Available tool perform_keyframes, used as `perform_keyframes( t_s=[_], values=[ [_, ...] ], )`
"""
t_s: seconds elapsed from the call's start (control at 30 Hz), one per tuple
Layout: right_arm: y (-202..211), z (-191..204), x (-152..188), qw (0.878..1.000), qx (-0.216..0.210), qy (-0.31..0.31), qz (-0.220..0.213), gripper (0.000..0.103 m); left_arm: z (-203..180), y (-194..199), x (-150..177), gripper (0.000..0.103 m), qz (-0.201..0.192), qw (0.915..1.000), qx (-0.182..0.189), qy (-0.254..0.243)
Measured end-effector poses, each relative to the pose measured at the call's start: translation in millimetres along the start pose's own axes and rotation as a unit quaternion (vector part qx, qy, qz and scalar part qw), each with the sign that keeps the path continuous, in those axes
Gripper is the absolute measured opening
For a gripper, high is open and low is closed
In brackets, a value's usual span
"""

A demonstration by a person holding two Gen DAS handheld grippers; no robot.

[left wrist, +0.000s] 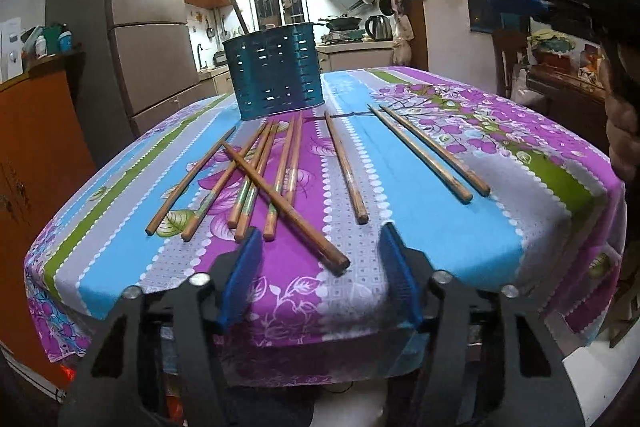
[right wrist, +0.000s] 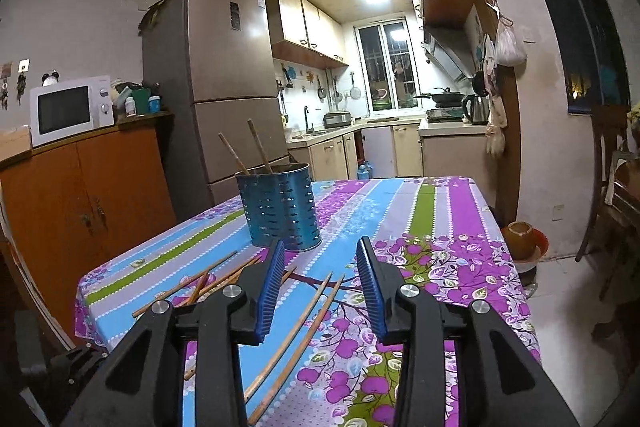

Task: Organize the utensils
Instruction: 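Withdraw both tools from the holder back over the loose chopsticks, then grasp one chopstick with each tool and lift them off the cloth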

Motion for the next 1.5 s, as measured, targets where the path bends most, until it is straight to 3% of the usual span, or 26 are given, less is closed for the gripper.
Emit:
perform_keyframes(
  t_s=[0.13,0.43,0.7,1.13,1.3,1.5],
  values=[
    [1,-10,-1,1.000,0.002,-0.006,-0.004,0.037,-4,5,4,0.034,0.000,1.0000,0.002,-0.003],
    [4,-13,2,1.000,0.007,-0.004,-0.012,0.033,11,9,12,0.016,0.009,0.9999,-0.009,0.003],
    [17,-5,33,1.000,0.017,-0.004,-0.006,0.026,27,12,18,0.010,0.008,0.9997,-0.019,0.009],
    [26,9,105,0.998,0.048,-0.003,0.031,0.026,45,9,26,0.009,-0.007,0.9996,-0.025,0.010],
    [34,9,123,0.997,0.067,0.003,0.023,0.009,47,9,27,0.004,-0.015,0.9997,-0.021,0.003],
    [26,14,144,0.996,0.075,0.008,0.043,0.009,57,14,21,0.004,-0.035,0.9990,-0.029,0.001]
  ],
)
Point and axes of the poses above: each gripper's, at about its wrist camera, not at the fingertips, and y roughly against the way its jaws point, z to its left, x to its underside, the point moved 9 cm from there along -y, roughly the way its jaws point, and after that the axes turned 14 degrees about -y, right-handed, at the moved point
